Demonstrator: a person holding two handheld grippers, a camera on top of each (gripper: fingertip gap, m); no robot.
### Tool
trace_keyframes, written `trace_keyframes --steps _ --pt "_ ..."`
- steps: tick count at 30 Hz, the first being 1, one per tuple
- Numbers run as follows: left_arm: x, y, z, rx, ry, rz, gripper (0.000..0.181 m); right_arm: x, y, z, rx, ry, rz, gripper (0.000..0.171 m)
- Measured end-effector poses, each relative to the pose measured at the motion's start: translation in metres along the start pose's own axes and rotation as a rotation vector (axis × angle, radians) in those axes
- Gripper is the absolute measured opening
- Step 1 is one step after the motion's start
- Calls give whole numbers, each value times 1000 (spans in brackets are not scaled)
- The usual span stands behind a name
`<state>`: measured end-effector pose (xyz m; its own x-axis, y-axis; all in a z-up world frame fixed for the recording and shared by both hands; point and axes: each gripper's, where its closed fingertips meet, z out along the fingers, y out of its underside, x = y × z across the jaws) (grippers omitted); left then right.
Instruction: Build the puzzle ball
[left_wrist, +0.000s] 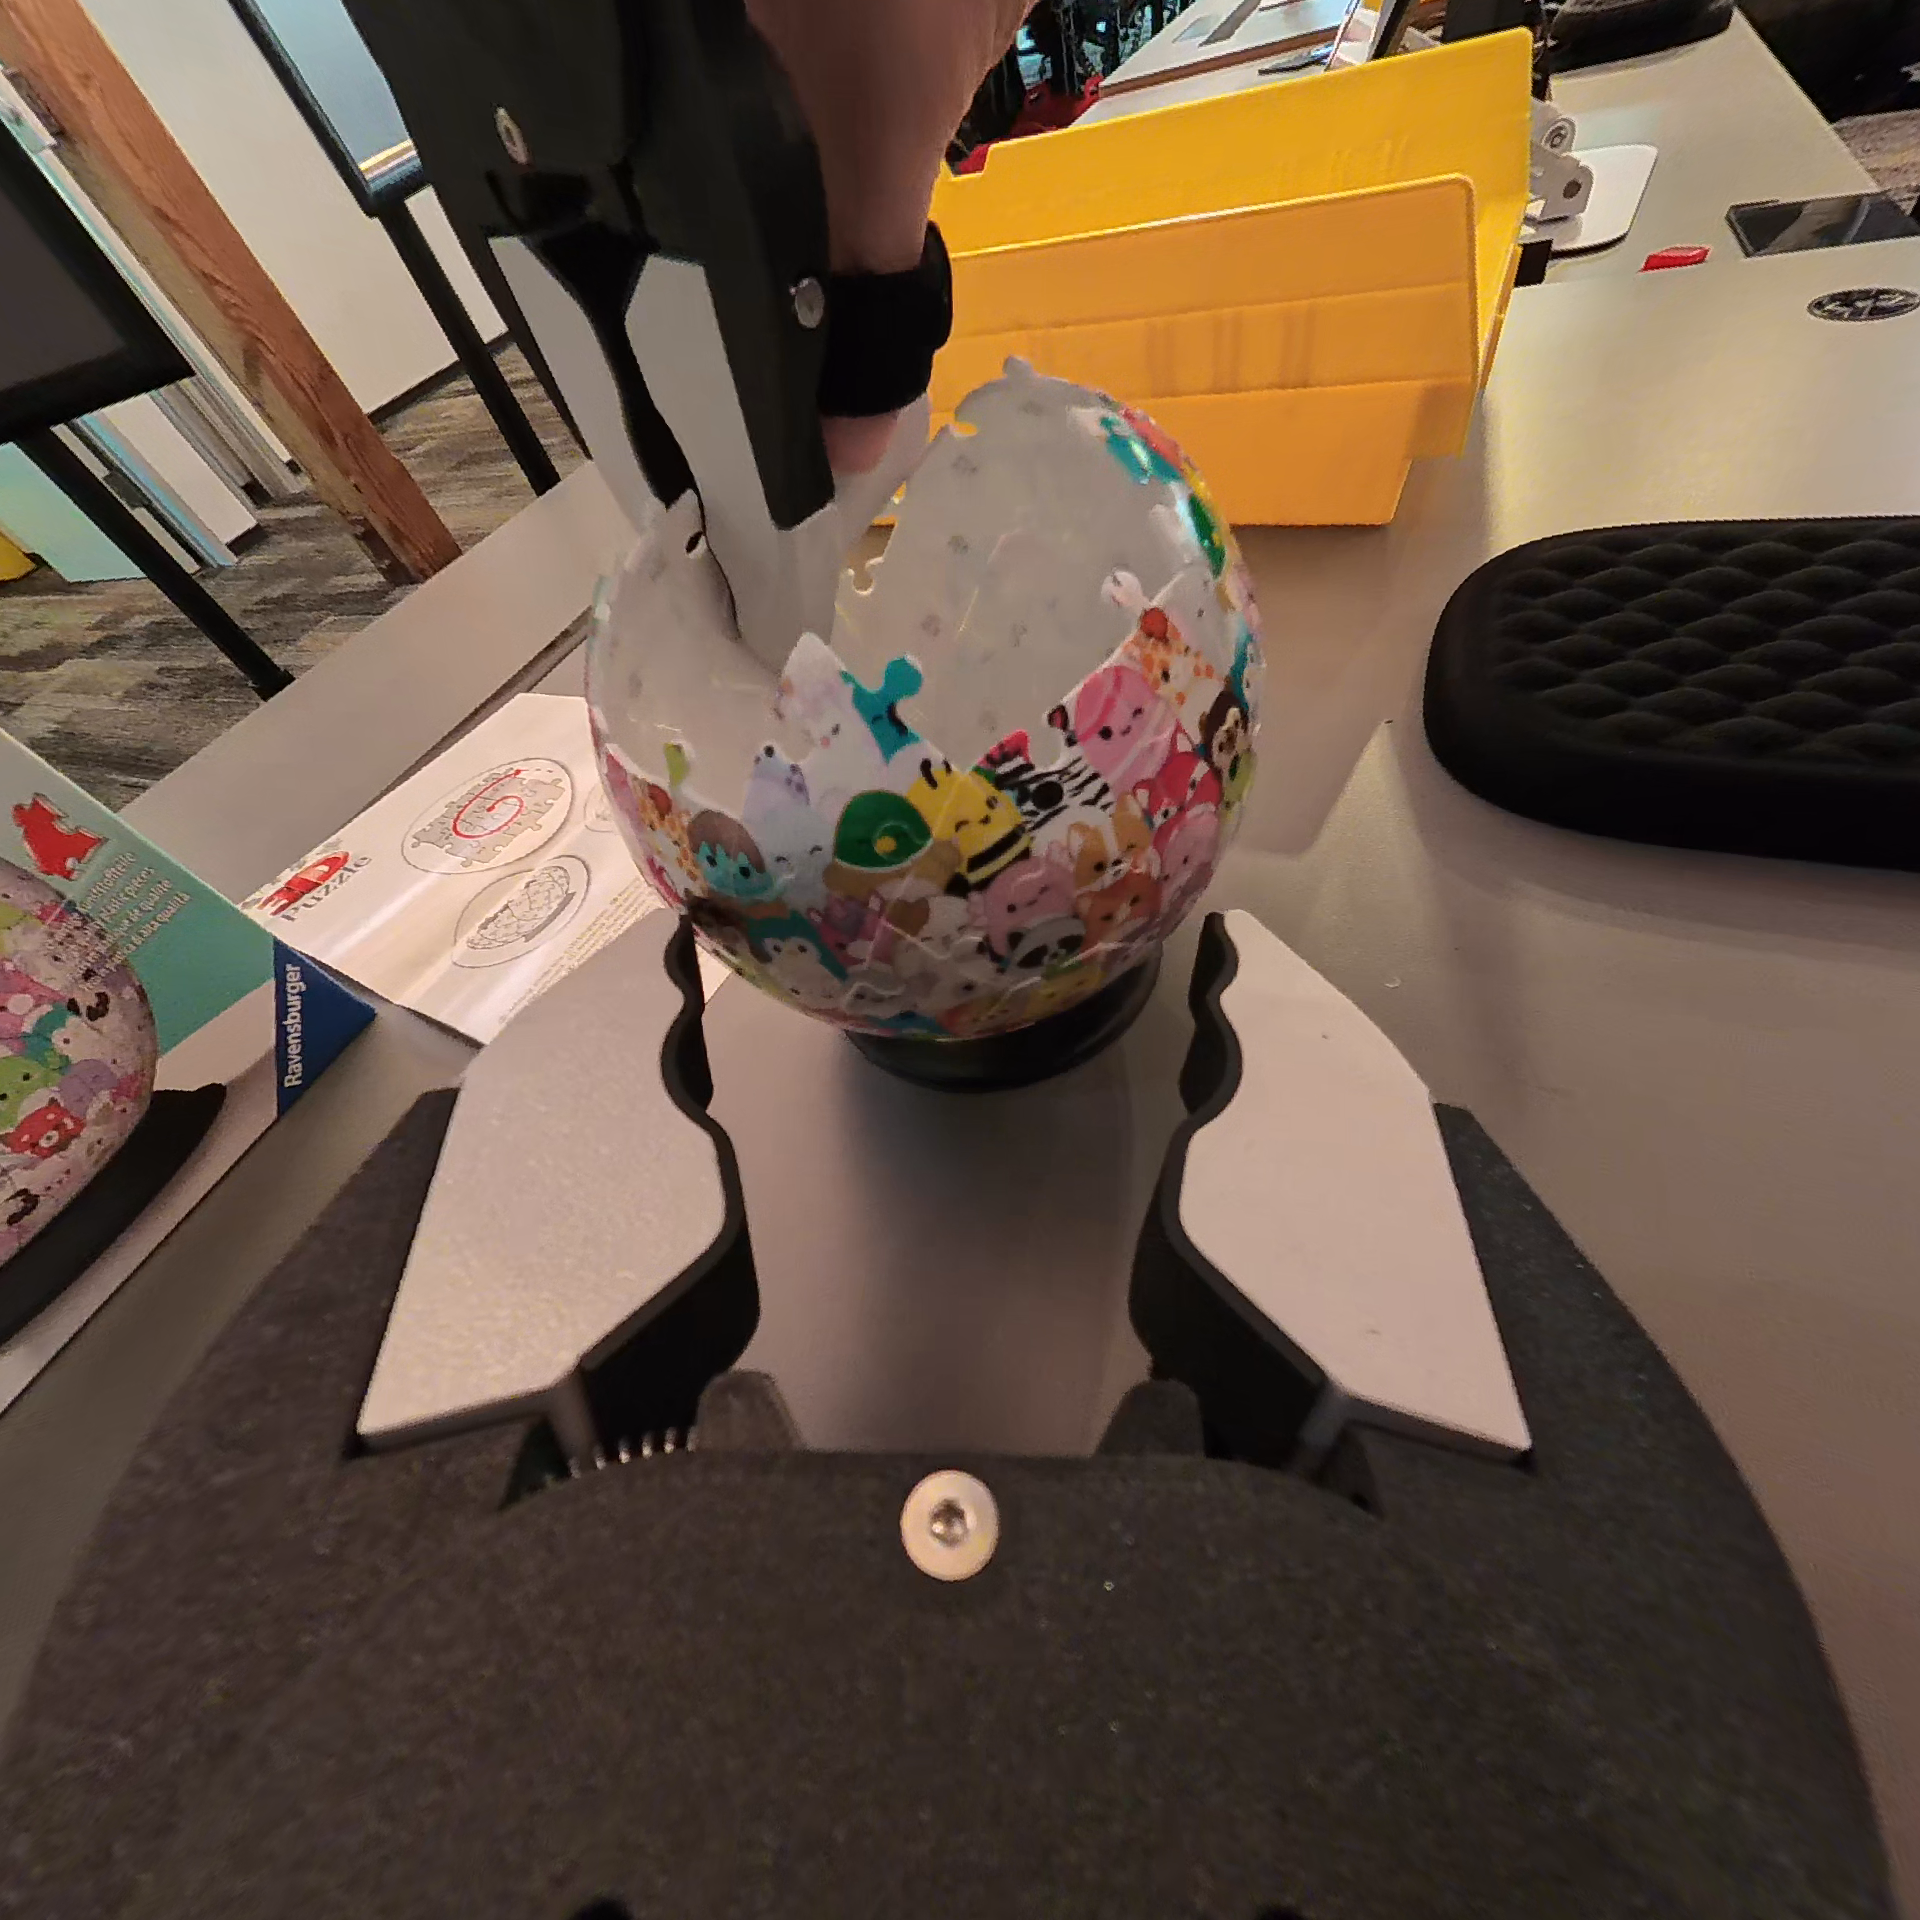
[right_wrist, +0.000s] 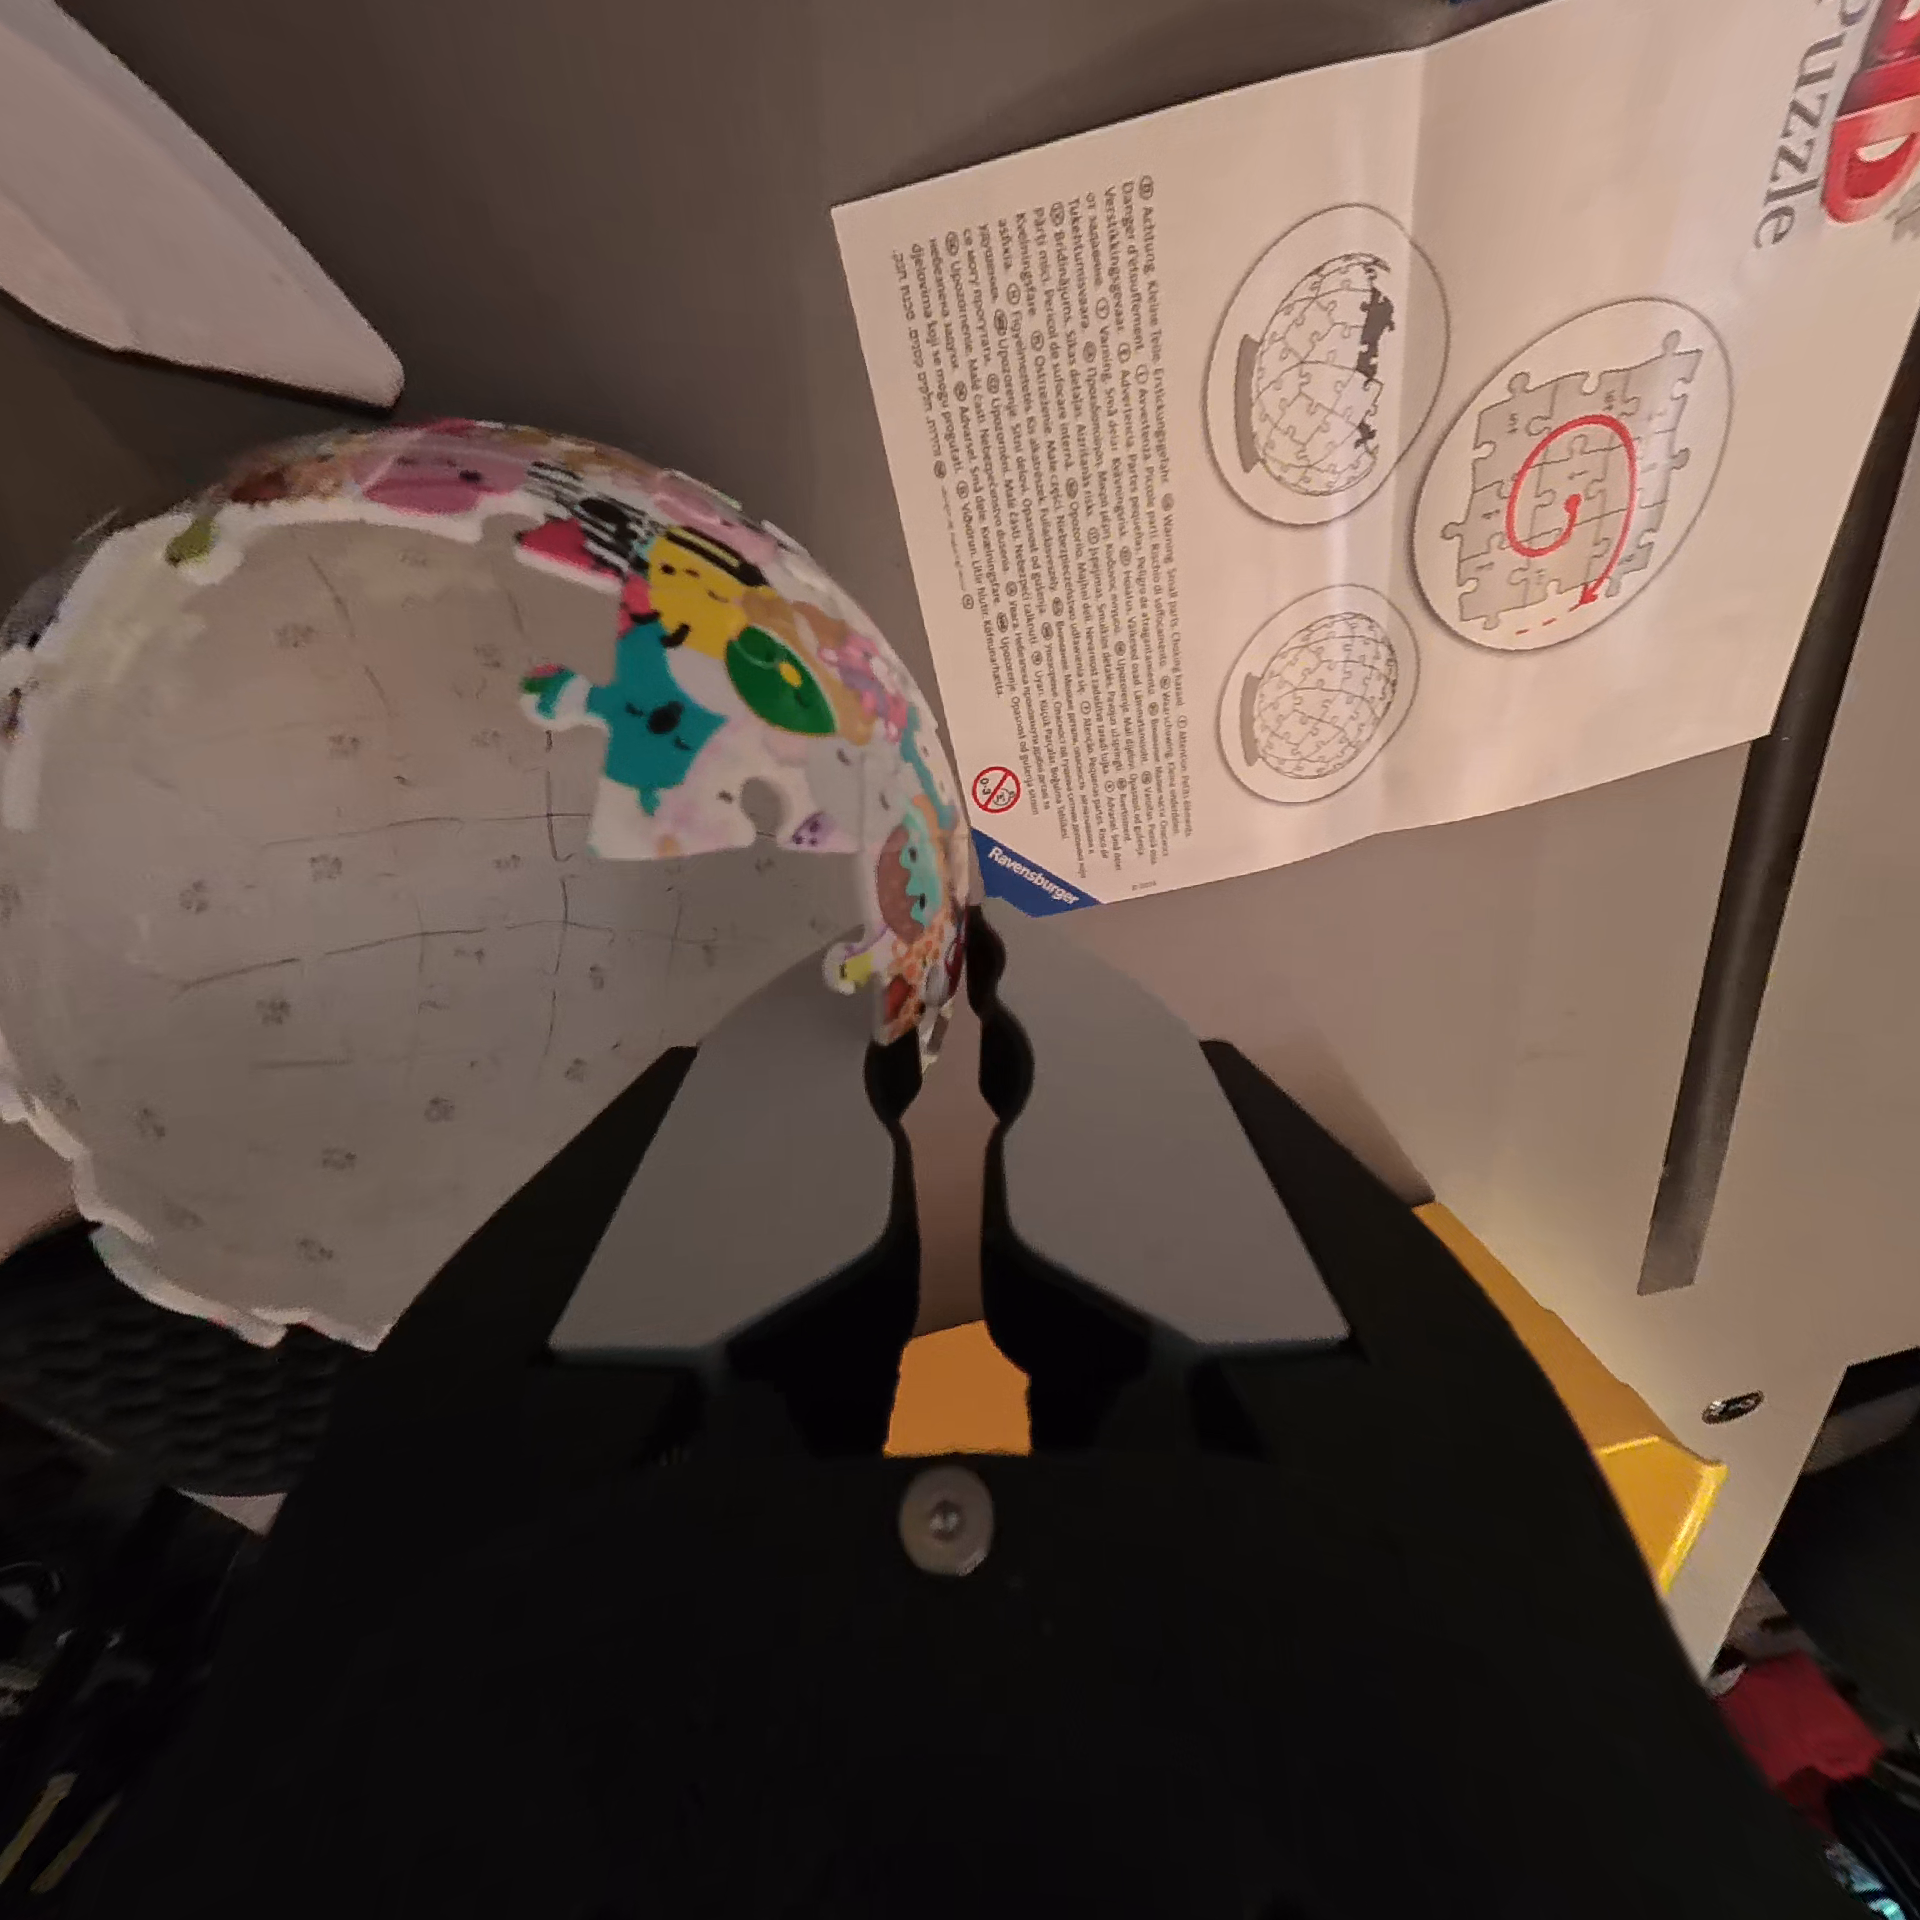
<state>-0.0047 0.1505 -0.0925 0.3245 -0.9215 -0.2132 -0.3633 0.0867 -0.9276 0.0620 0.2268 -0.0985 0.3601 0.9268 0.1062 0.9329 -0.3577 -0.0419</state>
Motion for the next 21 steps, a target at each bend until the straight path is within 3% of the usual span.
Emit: trace_keyframes --steps 16,21 --pt "0 -1 0 7 0 -1 89 -2 0 -1 -35 7 37 4" --pt "0 -1 0 7 1 -3 88 1 -10 -6 64 -8 -30 24"
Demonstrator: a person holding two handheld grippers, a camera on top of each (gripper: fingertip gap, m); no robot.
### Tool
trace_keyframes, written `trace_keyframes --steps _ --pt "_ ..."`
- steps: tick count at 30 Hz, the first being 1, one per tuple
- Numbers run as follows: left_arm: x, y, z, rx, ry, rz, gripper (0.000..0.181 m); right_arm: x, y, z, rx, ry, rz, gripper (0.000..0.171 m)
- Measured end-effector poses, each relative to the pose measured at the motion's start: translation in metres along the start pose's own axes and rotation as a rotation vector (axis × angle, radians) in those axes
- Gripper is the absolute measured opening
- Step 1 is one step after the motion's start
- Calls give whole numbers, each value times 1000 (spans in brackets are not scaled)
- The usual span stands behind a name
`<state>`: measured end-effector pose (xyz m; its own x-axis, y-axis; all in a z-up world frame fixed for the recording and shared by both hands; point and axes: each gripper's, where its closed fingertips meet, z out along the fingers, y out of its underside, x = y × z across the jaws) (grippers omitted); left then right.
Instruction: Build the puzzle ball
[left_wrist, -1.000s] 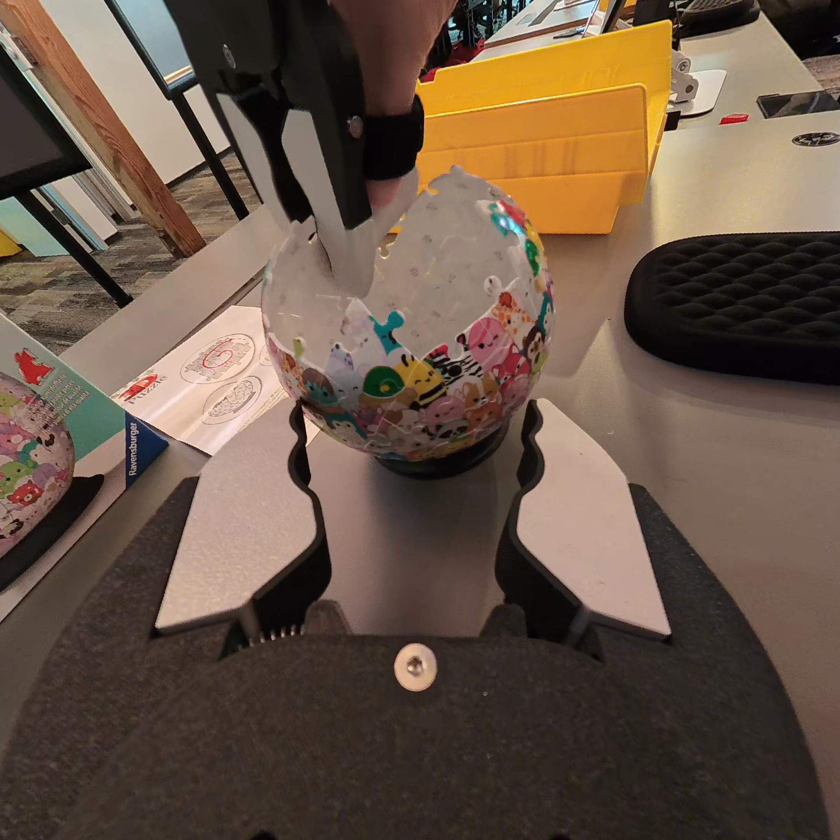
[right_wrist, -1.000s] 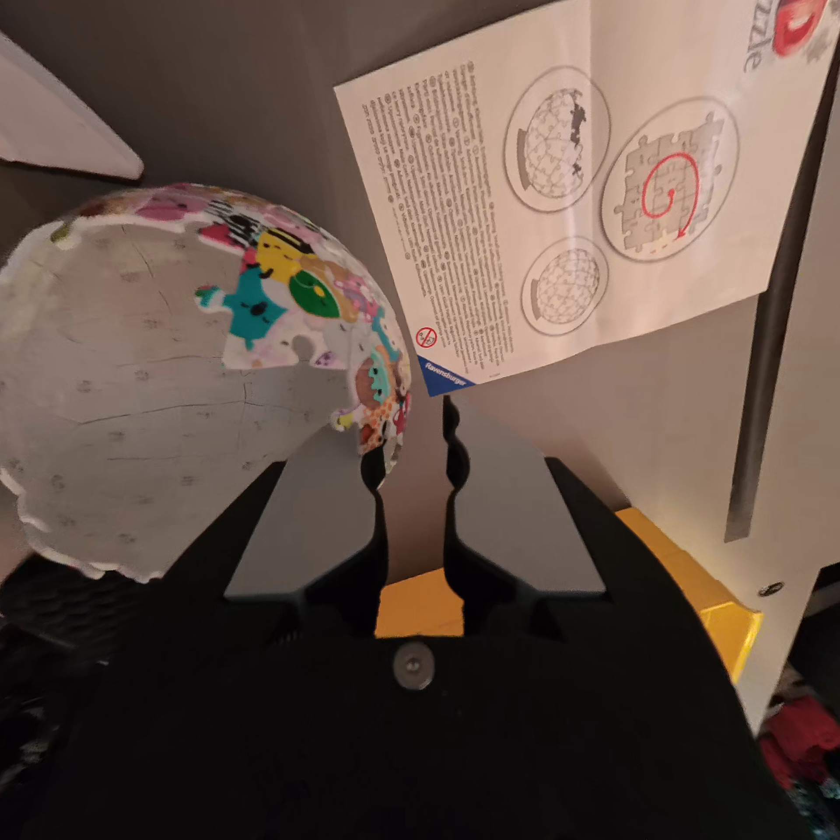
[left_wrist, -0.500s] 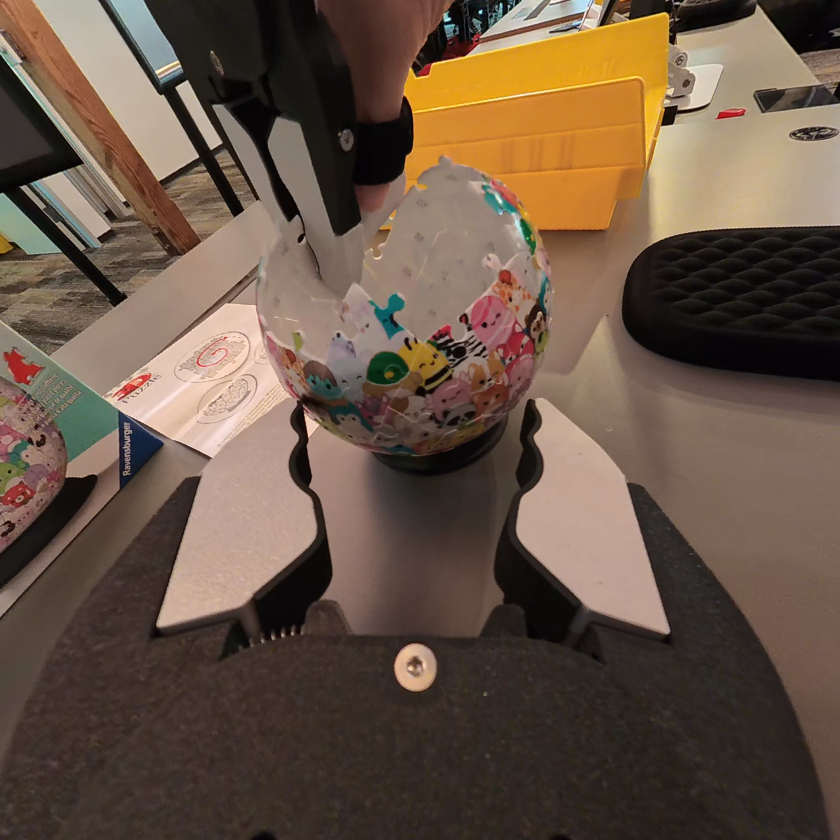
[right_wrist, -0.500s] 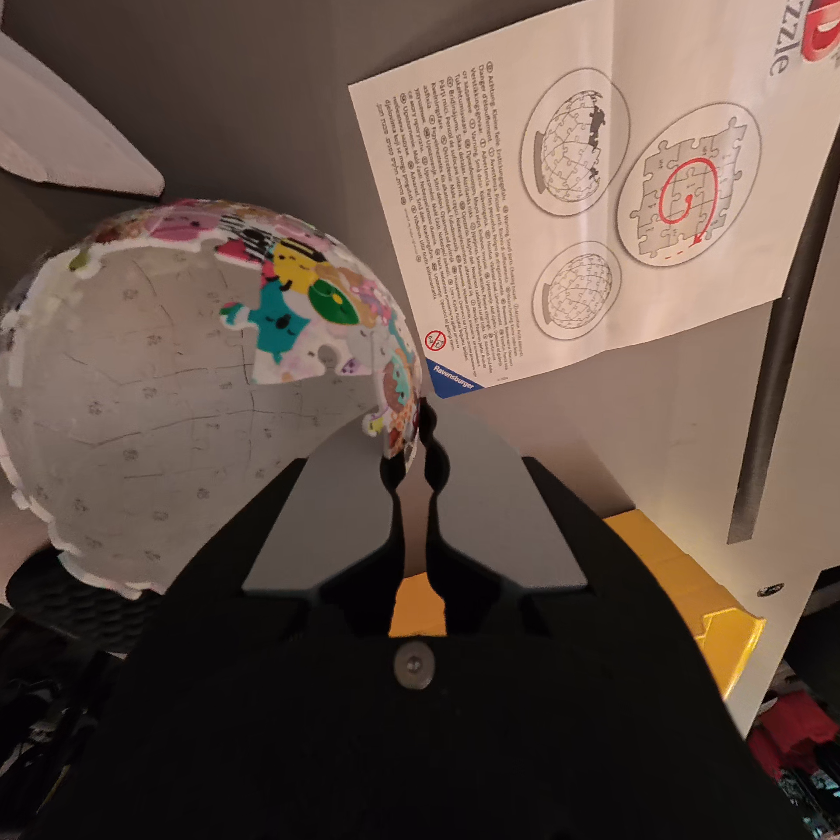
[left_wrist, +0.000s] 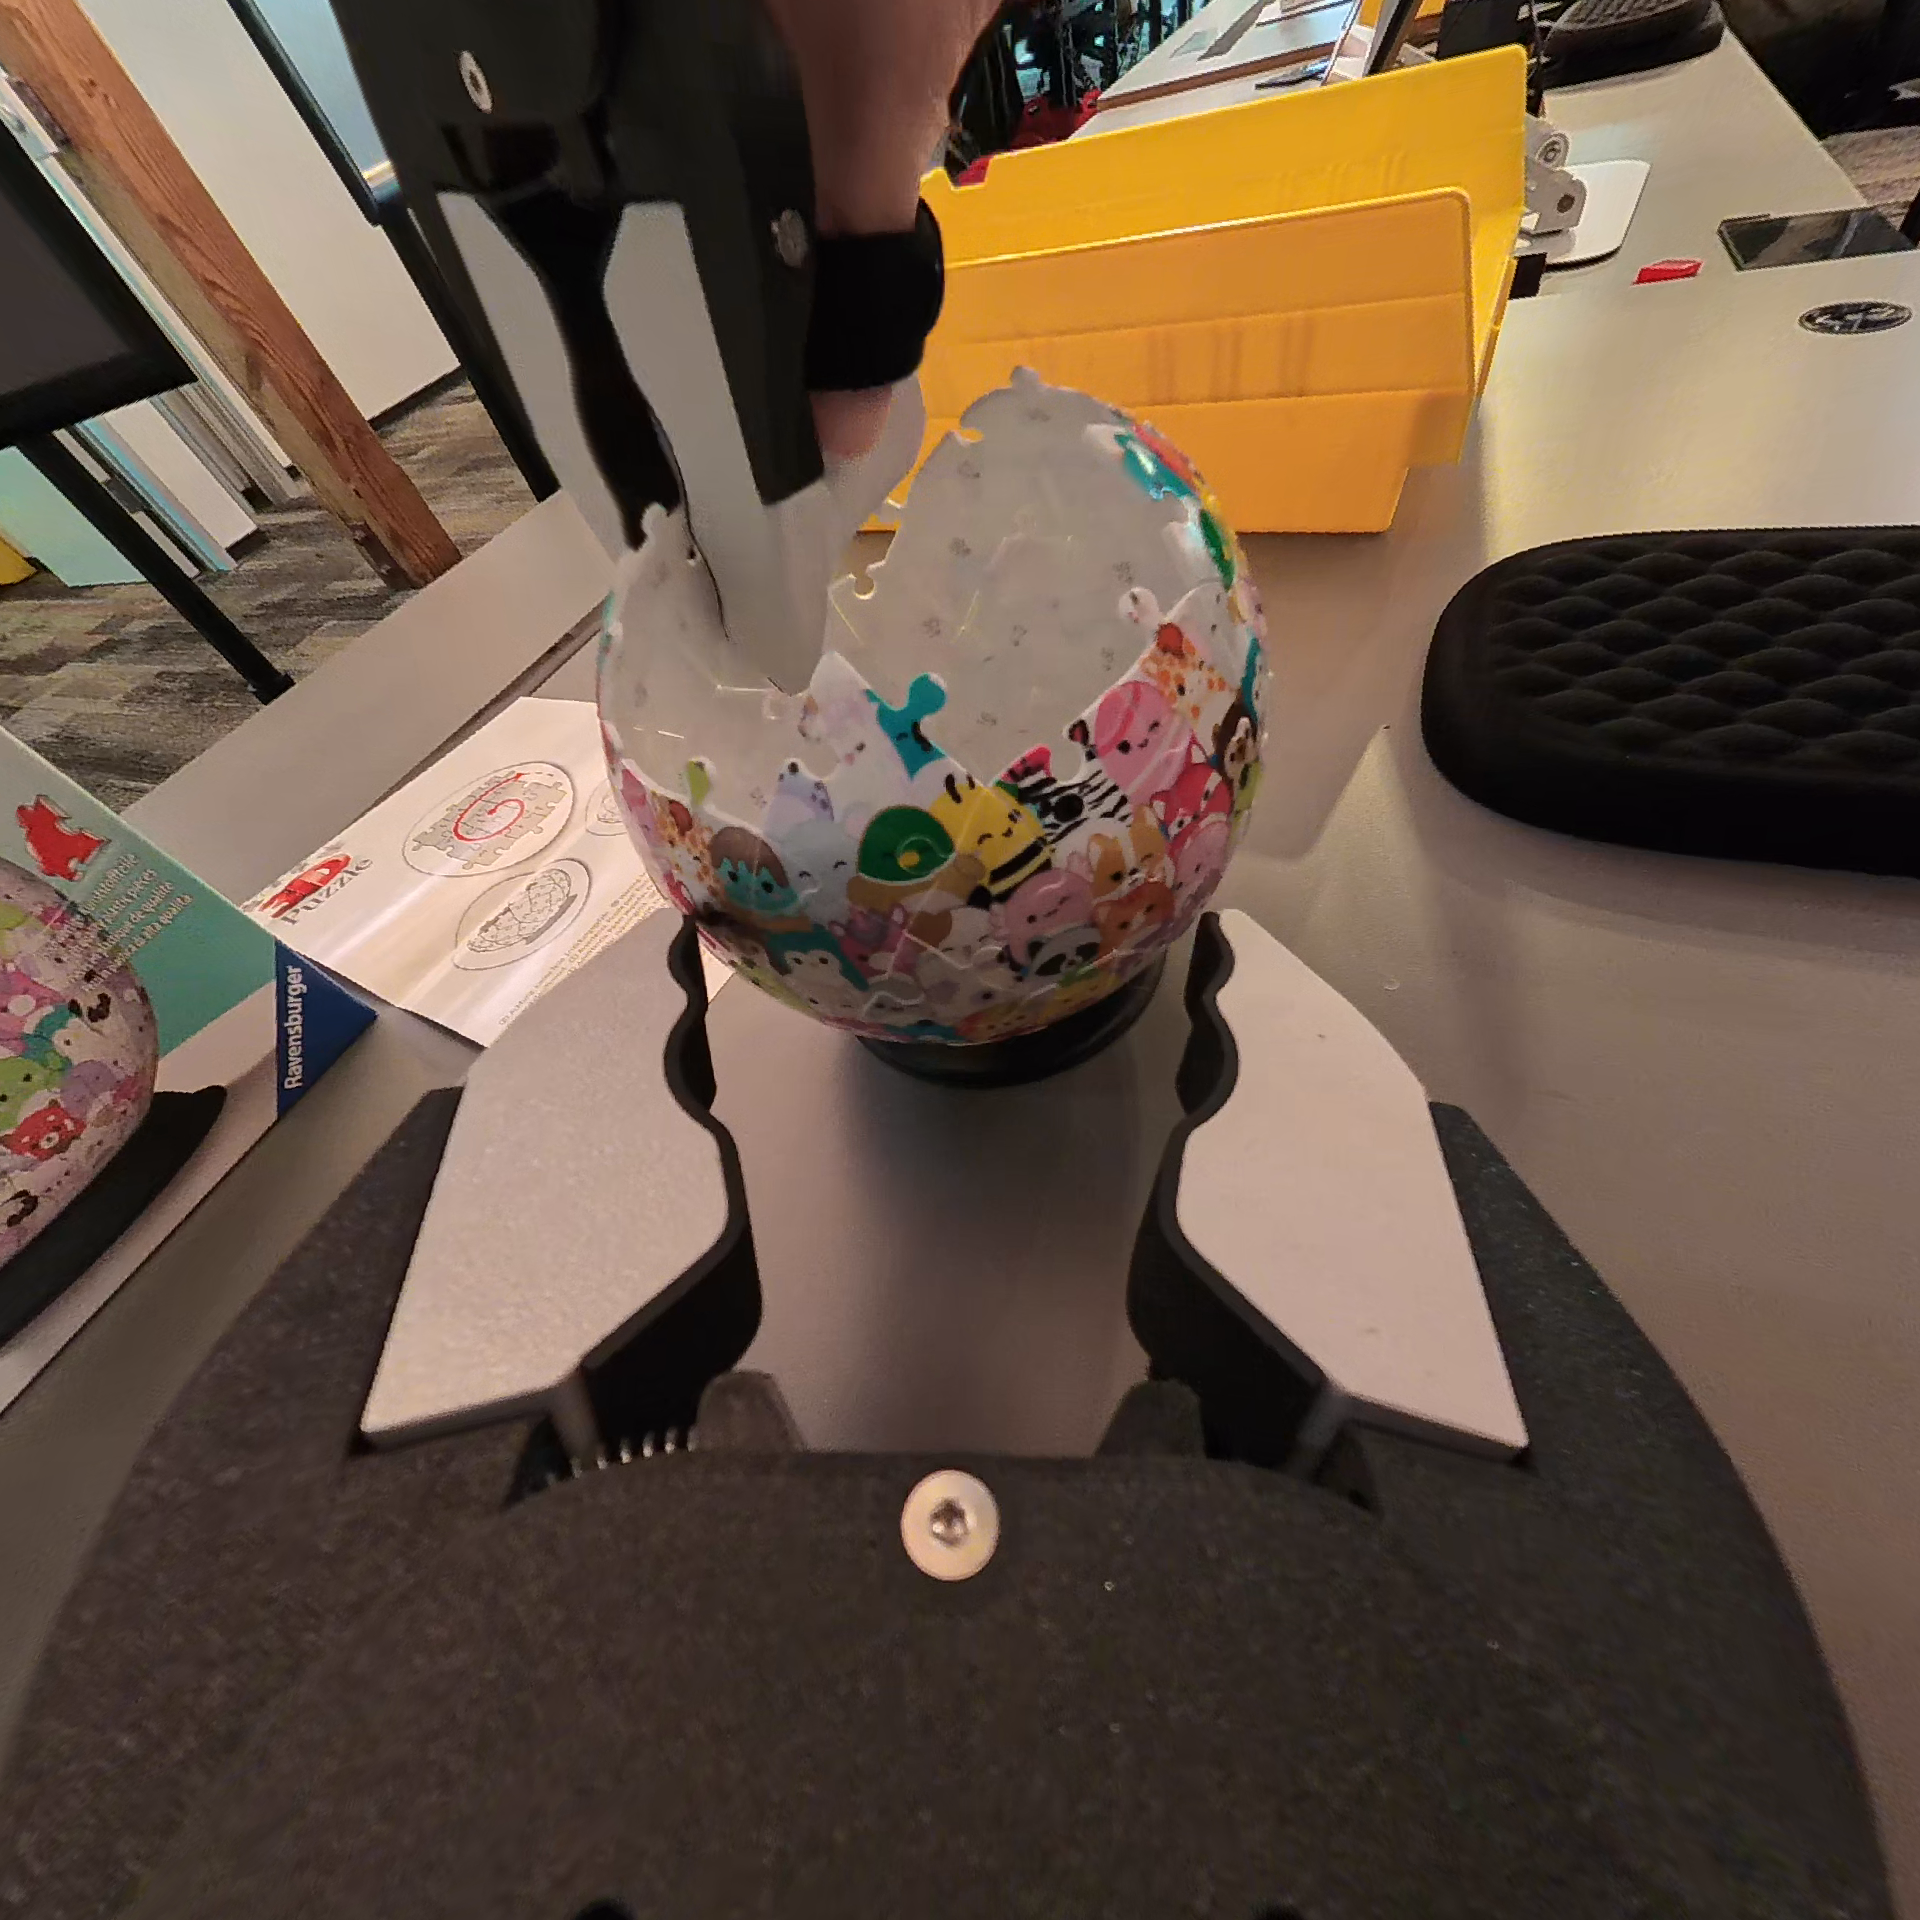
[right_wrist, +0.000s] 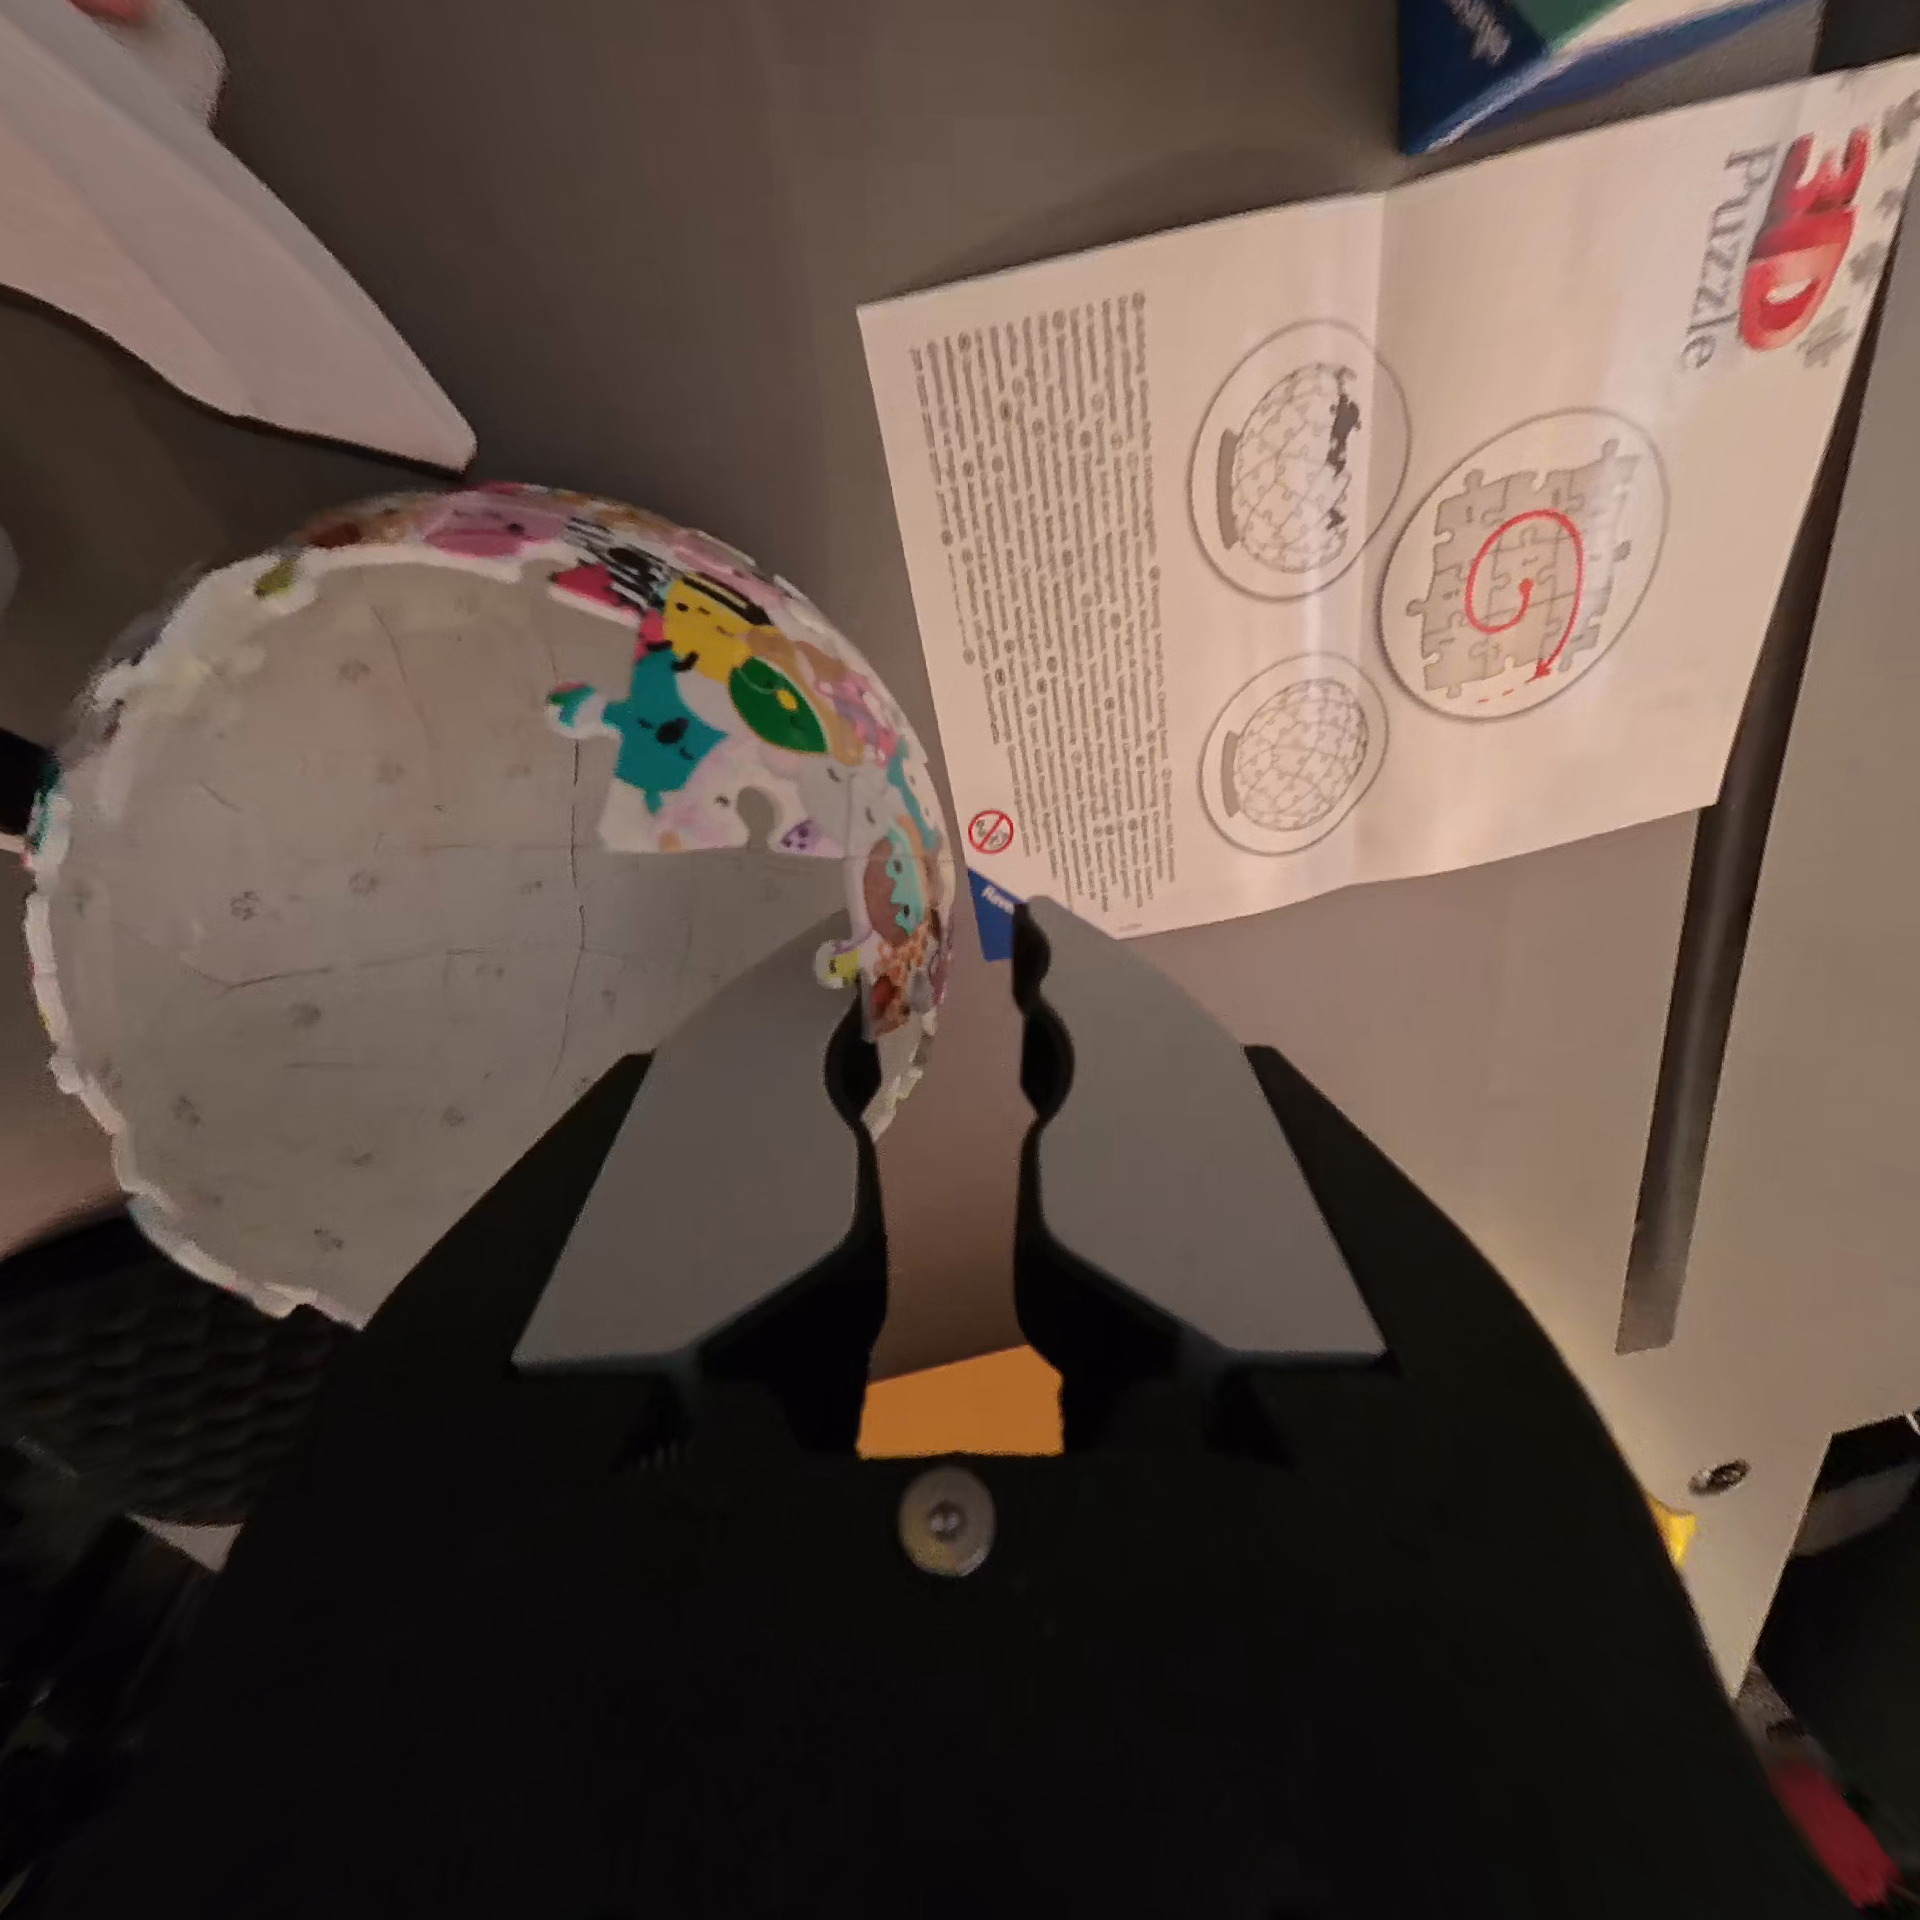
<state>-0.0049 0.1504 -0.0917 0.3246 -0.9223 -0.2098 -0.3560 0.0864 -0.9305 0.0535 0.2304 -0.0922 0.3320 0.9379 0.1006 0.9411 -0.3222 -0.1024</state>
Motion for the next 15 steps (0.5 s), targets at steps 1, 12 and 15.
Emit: trace_keyframes --steps 1,12,15 --pt "0 0 0 0 0 1 88 1 -1 0 11 -3 3 32" --pt "0 -1 0 4 1 -3 87 2 3 10 -76 1 -87 17" --pt "0 0 -1 4 2 -4 87 0 2 10 -81 -5 -96 7"
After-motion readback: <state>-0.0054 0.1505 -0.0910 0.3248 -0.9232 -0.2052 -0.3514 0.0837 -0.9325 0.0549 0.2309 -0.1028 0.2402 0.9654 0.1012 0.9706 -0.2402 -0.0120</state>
